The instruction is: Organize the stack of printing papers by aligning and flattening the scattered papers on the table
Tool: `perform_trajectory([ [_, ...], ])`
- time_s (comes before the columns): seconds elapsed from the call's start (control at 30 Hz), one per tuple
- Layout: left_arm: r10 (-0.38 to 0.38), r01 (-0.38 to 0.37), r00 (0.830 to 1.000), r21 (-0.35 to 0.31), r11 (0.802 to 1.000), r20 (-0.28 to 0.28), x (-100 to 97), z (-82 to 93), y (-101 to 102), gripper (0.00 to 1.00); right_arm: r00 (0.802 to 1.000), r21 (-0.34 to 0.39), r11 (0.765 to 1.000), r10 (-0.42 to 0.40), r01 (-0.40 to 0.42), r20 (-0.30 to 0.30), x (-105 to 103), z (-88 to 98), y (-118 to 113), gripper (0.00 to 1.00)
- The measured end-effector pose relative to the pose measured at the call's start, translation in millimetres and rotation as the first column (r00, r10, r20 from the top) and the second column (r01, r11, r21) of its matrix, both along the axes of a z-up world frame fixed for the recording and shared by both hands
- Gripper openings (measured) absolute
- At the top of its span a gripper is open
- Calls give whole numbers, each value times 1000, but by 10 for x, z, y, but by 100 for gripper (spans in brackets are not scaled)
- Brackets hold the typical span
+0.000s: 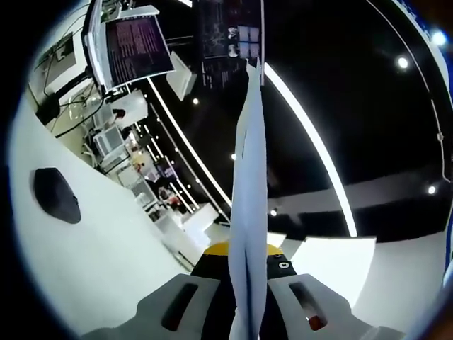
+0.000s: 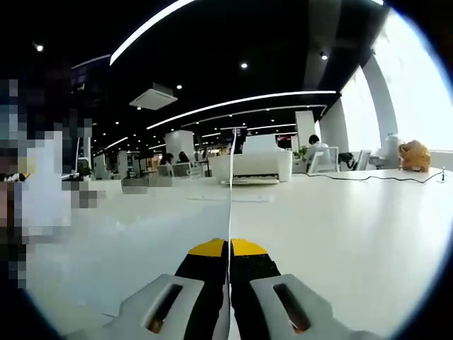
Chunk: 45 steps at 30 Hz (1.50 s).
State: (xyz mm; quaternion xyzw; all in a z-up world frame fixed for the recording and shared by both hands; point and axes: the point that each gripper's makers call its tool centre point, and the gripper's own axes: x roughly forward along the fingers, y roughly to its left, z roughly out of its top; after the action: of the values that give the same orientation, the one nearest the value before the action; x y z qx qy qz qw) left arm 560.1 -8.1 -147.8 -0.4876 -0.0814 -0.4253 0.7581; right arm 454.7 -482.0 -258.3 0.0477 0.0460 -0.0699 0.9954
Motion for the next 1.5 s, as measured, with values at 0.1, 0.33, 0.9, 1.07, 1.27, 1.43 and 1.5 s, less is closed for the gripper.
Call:
perform_trajectory([
  [0.1, -31, 30, 999, -19, 999, -29, -8, -24, -26, 6, 1000, -1, 1000, -1, 1, 1, -1, 0, 0, 0],
  [0.33, -14, 13, 999, -9, 1000, -31, 1, -40, 22, 6, 1000, 2, 1000, 3, -3, 5, -5, 7, 10, 0],
  [0.9, 19, -19, 1000, -23, 1000, -4, 1, 16, 84, 6, 1000, 17, 1000, 2, -2, 25, -31, 41, 24, 0],
  [1.07, 15, -16, 1000, -27, 1000, -12, 0, 14, 75, 6, 1000, 17, 1000, 3, -3, 23, -33, 39, 42, 0],
  [1.27, 21, -21, 1000, -27, 999, -1, 9, 33, 73, 6, 1000, 19, 1000, 5, -6, 24, -35, 39, 57, 0],
  [1.43, 23, -23, 1000, -29, 999, -5, 23, 21, 82, 6, 1000, 22, 1000, 4, -5, 23, -36, 37, 61, 0],
  [1.5, 22, -22, 1000, -31, 999, -4, 20, 29, 83, 6, 1000, 21, 1000, 3, -4, 23, -38, 37, 64, 0],
])
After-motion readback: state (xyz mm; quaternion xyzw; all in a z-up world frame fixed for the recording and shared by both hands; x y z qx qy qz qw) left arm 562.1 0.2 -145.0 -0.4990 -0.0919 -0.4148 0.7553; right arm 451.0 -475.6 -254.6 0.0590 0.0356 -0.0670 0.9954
